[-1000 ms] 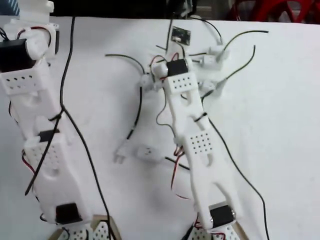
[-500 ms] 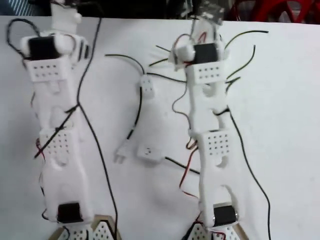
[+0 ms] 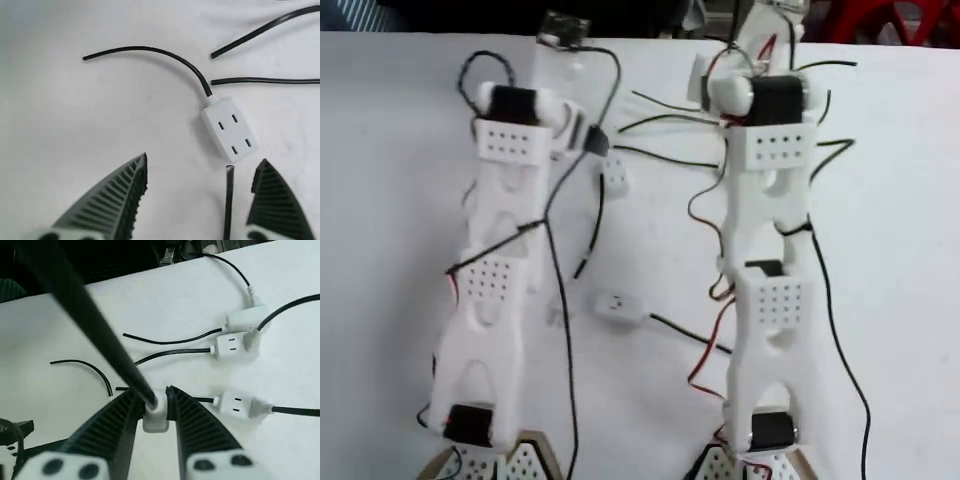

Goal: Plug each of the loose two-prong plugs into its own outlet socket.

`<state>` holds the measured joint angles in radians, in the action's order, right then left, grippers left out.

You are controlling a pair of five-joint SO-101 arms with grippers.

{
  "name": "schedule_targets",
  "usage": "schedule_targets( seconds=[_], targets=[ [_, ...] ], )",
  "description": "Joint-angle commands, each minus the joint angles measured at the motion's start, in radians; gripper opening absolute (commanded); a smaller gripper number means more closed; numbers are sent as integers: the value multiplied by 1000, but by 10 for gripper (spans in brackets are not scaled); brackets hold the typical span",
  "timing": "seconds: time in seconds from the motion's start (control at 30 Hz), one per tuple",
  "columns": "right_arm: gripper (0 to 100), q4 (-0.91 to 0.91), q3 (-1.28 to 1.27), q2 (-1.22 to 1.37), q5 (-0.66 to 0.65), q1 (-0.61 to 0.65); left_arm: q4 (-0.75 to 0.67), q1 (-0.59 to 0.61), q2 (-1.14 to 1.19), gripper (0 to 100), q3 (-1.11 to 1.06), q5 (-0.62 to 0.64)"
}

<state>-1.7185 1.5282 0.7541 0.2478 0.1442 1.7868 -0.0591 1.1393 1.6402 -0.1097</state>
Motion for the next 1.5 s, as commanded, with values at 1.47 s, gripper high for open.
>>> schedule_targets(
  seconds=[1.47],
  targets=[
    [17, 12, -990, -596, -81, -160, -397, 25, 318, 50, -21, -272]
  ],
)
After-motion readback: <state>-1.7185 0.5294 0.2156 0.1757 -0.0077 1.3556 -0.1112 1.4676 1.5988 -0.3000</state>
